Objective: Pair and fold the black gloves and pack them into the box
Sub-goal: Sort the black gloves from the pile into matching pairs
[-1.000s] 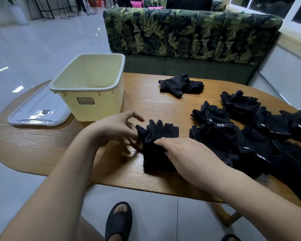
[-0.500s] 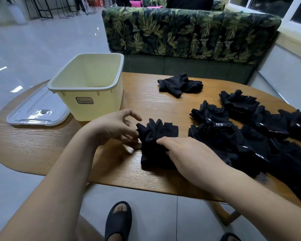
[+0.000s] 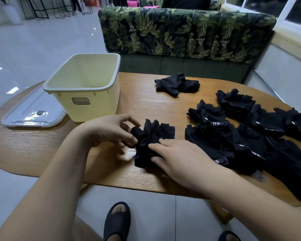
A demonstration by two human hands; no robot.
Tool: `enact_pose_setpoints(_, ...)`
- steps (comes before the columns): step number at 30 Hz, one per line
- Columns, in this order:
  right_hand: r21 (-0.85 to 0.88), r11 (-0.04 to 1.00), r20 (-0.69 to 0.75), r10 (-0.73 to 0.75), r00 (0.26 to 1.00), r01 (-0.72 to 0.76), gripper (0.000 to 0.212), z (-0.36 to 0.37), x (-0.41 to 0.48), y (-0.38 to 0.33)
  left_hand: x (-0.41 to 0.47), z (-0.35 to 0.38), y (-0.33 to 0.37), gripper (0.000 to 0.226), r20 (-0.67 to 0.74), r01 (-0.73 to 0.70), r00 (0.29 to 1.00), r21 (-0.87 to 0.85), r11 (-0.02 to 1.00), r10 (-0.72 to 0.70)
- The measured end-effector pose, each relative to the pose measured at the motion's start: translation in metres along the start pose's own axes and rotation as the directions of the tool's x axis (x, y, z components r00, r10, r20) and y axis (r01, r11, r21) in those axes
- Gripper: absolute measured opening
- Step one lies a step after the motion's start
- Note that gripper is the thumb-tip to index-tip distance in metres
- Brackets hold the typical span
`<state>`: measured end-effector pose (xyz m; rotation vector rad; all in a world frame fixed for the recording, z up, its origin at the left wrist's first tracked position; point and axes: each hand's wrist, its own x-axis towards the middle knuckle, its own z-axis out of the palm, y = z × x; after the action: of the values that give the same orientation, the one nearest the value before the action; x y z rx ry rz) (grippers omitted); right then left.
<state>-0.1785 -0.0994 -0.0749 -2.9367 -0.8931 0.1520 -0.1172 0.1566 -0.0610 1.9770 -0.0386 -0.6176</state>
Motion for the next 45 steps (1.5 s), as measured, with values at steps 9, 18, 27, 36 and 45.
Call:
enact_pose_setpoints(9,-0.010,1.000,0.168,0.010,0.986,-0.008,0.078,-0.006,0.000,-0.004,0.018,0.025,-0.001,0.029,-0.228,-0.001,0.973,0.188,0.982,0.045)
enact_pose_setpoints(18,-0.038,0.999,0.209,-0.012,0.978,0.020,0.056,-0.027,0.016,0.022,0.011,0.028,0.014,0.028,-0.327,-0.157,0.855,0.575,0.803,0.401)
enact_pose_setpoints(27,-0.063,0.997,0.235,-0.017,0.972,0.033,0.079,-0.034,0.041,0.029,-0.003,0.022,0.020,0.045,-0.048,-0.100,0.986,0.603,0.791,0.161)
enact_pose_setpoints(36,0.183,0.983,0.202,-0.031,0.979,-0.006,0.056,-0.075,0.090,0.060,0.000,0.021,0.020,0.048,-0.067,-0.070,0.989,0.585,0.808,0.134)
enact_pose_setpoints(45,0.186,0.959,-0.186,0.250,0.950,-0.216,0.021,-0.059,0.190,0.115,0.013,0.011,0.023,0.011,-0.319,-0.181,0.879,0.467,0.865,0.356)
